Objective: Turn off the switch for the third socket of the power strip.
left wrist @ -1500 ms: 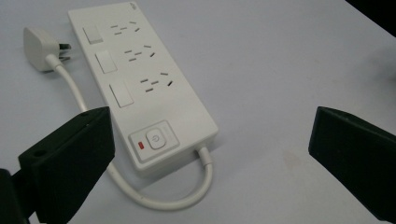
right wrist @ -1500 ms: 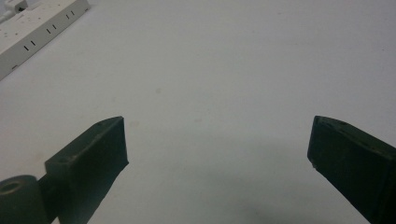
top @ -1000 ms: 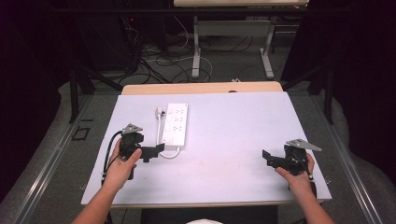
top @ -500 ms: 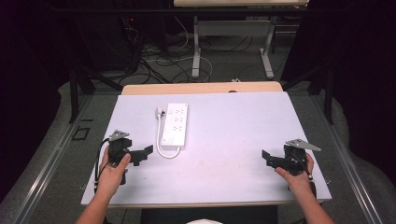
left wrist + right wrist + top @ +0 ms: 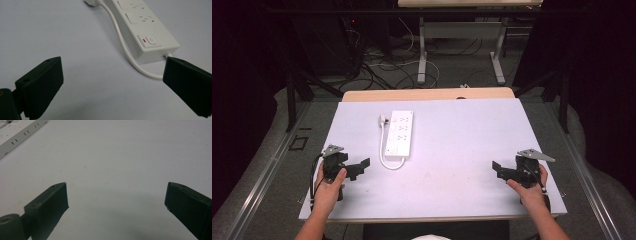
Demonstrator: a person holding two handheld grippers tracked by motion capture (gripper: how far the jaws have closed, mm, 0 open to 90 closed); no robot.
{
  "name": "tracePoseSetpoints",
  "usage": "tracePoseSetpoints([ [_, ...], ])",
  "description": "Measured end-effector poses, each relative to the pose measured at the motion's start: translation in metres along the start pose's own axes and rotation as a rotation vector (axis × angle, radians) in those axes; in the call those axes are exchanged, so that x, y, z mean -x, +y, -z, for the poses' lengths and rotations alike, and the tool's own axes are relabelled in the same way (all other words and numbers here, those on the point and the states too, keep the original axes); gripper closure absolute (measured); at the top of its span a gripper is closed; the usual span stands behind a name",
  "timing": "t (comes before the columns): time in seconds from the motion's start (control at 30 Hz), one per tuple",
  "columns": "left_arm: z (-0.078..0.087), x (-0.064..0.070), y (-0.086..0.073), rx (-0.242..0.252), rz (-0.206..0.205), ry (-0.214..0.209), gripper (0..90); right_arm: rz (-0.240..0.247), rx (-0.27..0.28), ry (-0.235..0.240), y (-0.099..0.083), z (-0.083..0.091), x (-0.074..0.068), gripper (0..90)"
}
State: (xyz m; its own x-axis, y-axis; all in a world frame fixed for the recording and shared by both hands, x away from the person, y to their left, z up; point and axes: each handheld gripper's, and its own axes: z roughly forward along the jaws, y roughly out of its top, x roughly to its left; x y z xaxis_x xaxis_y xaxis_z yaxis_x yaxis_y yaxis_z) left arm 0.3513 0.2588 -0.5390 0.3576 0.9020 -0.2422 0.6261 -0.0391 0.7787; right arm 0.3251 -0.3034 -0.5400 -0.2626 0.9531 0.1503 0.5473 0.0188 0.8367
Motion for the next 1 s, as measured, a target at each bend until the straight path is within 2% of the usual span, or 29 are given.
tracePoseSetpoints([
  [0.2, -0.0017, -0.0020, -0.0033, 0.004, 0.000, 0.001, 3.2, 0.000, -0.002, 0.000, 0.0000, 0.0002, 0.0007, 4.1],
  [0.33, -0.0022, -0.0040, -0.0055, 0.002, -0.027, 0.022, 3.3, -0.003, -0.004, 0.001, 0.0001, 0.0003, 0.0008, 4.1],
  [0.5, -0.0047, -0.0054, -0.0082, -0.017, -0.019, 0.015, 3.8, -0.003, -0.004, 0.001, 0.0001, 0.0003, 0.0009, 4.1],
  [0.6, -0.0046, -0.0072, -0.0086, -0.016, -0.026, 0.022, 3.9, -0.004, -0.005, 0.001, 0.0001, 0.0004, 0.0009, 4.1],
  [0.67, -0.0045, -0.0075, -0.0092, -0.013, -0.008, 0.019, 4.0, -0.003, -0.011, 0.001, 0.0002, 0.0009, 0.0012, 4.1],
  [0.77, -0.0040, -0.0090, -0.0091, -0.012, -0.014, 0.023, 4.4, -0.014, 0.004, -0.006, -0.0003, -0.0008, 0.0009, 4.1],
  [1.0, -0.0047, -0.0084, -0.0094, -0.005, -0.013, 0.025, 4.7, -0.017, -0.008, 0.000, -0.0002, 0.0002, 0.0018, 4.1],
])
